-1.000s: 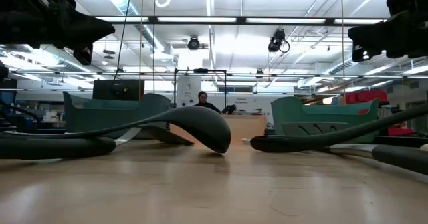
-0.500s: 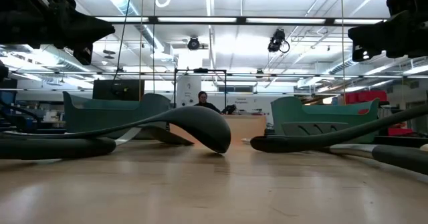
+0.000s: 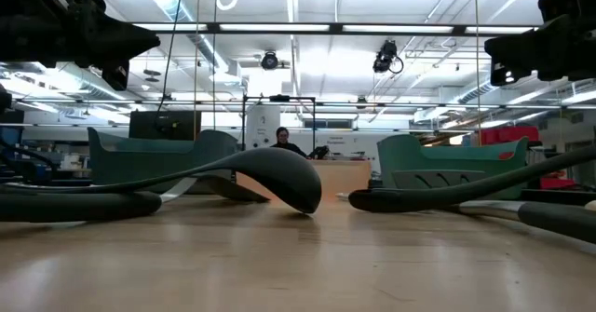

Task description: Pick & Place Kitchen Items

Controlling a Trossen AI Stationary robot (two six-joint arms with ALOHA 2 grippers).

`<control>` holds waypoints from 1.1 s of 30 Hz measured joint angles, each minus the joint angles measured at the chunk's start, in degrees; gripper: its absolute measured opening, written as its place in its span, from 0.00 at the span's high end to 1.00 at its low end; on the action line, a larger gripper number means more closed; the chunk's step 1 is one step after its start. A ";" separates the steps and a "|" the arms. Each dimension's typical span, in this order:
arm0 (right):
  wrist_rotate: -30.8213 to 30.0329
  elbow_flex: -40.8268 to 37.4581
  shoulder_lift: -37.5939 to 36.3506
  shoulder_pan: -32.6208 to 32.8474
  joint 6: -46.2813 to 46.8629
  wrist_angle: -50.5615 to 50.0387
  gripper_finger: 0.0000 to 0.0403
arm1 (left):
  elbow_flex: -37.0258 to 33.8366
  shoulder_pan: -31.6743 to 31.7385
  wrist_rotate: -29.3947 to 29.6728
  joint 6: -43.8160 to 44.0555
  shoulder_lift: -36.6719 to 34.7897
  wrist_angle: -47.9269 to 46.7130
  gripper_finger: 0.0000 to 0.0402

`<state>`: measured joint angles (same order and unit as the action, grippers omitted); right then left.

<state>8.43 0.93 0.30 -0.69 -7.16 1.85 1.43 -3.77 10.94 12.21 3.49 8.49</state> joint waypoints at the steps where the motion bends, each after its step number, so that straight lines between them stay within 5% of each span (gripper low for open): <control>1: 0.00 0.02 0.00 -0.02 -0.02 0.02 0.94 | 0.00 -0.02 0.00 0.00 -0.02 0.00 0.90; 33: 0.02 0.00 0.00 -0.02 1.25 2.94 0.94 | 0.00 -0.02 -0.02 2.44 0.00 0.02 0.90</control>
<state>8.44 0.93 0.30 -0.70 -5.91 4.79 1.43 -3.79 10.92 14.65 3.48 8.51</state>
